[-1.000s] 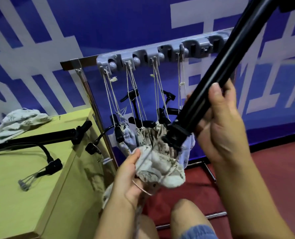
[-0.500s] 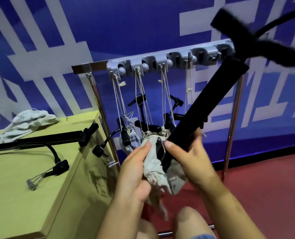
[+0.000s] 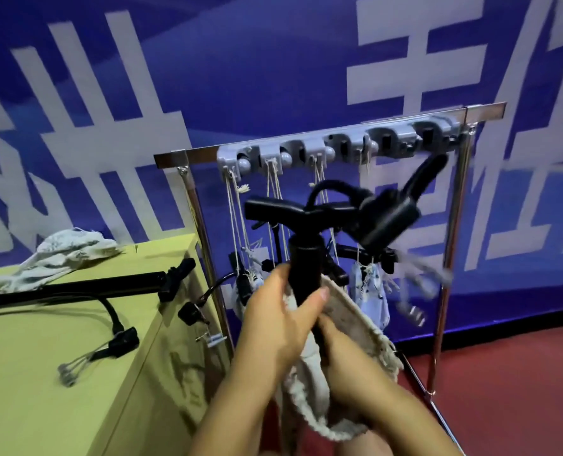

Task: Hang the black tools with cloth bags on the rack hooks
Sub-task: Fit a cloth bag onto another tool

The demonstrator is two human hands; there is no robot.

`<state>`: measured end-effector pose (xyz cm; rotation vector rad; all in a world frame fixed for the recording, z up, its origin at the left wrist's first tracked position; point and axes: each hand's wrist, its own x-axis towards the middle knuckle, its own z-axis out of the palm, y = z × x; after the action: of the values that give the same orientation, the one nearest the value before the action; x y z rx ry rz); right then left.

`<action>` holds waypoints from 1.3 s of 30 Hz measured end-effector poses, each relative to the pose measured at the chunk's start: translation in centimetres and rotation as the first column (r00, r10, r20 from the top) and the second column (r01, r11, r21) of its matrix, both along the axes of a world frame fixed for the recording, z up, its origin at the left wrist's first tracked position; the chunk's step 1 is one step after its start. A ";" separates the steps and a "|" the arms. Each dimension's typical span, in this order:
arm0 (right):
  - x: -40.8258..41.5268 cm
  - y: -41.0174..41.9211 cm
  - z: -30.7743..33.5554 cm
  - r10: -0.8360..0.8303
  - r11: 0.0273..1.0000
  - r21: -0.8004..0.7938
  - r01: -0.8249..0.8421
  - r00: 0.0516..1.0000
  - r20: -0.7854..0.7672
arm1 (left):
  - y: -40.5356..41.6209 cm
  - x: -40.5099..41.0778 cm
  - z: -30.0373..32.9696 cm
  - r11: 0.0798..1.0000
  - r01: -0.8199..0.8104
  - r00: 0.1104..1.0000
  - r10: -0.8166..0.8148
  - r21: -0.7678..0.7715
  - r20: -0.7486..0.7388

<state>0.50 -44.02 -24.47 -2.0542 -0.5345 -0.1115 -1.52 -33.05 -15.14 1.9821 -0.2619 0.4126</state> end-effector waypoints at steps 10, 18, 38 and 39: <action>-1.7 -6.7 5.0 -0.312 0.928 -0.231 0.290 0.948 -0.062 | 2.0 0.2 -1.4 0.958 -0.239 0.959 0.208 -0.156 -0.193; -1.1 -5.3 6.4 -0.045 0.921 0.373 0.112 0.982 -0.183 | 4.1 0.4 0.0 0.948 0.052 0.971 -0.122 -0.315 -0.206; -1.5 -5.5 7.1 0.096 0.428 0.849 0.310 0.919 -0.383 | 9.3 0.5 -1.1 0.827 -0.347 0.822 0.495 0.442 -0.281; -1.7 -6.0 7.8 0.055 0.413 0.848 0.331 0.921 -0.386 | 9.7 0.1 -0.9 0.785 -0.372 0.801 0.541 0.495 -0.256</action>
<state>-1.17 -50.04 -16.69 -0.9554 0.0061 -0.0908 -1.43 -23.37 -16.02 2.5109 0.4518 0.2743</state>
